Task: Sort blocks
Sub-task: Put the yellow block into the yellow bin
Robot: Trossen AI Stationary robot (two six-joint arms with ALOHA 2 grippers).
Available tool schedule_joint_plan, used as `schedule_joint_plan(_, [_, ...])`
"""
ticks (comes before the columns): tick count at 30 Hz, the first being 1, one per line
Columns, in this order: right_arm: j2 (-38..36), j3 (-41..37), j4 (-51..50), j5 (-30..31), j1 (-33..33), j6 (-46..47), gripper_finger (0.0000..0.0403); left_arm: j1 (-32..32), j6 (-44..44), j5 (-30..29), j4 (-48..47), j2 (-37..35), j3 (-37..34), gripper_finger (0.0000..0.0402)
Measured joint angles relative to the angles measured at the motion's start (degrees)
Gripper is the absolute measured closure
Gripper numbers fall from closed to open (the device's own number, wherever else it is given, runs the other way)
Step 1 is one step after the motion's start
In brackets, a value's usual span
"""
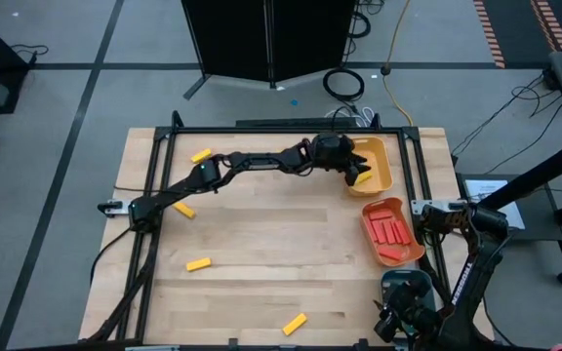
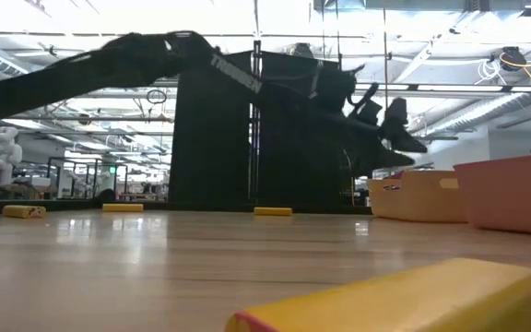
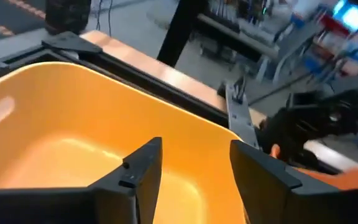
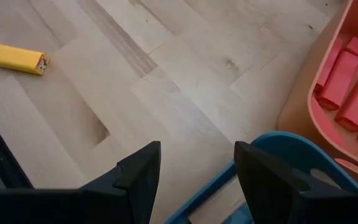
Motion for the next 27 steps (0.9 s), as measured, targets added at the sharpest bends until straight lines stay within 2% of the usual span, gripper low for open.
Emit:
schedule_joint_plan(3, [0.0, 0.0, 0.1, 0.0, 0.0, 0.2, 0.0206, 0.1, 6.0, -0.4, -8.5, -3.7, 0.0, 0.0216])
schedule_joint_plan(6, [0.0, 0.0, 0.4, 0.0, 0.0, 0.5, 0.0206, 0.1, 14.8, -3.8, -22.6, -8.7, 0.0, 0.0215])
schedule_joint_plan(9, [0.0, 0.0, 1.5, 0.2, 0.0, 0.6, 0.0206, 0.1, 24.0, -8.3, -40.6, -14.4, 0.0, 0.0215])
schedule_joint_plan(11, [0.1, 0.0, 2.8, 1.2, 0.0, 0.6, 0.0206, 0.5, 29.4, -13.2, -54.0, -18.0, 0.0, 0.0215])
schedule_joint_plan(14, [0.5, 0.0, 4.8, 4.2, 0.0, -0.8, 0.0206, 2.4, 32.1, -19.5, -72.1, -22.1, 0.0, 0.0215])
schedule_joint_plan(19, [1.7, 0.0, 6.7, 7.5, -0.3, -3.8, 0.0206, 8.4, 29.4, -21.0, -93.3, -26.5, -2.9, 0.0215])
schedule_joint_plan(22, [2.3, 0.0, 7.1, 7.6, -0.9, -3.9, 0.0206, 12.4, 29.5, -23.8, -100.9, -28.1, -6.8, 0.0215])
schedule_joint_plan(27, [2.6, 0.0, 7.9, 7.6, -1.5, -4.4, 0.0206, 18.6, 32.7, -23.0, -99.4, -32.5, -17.5, 0.0214])
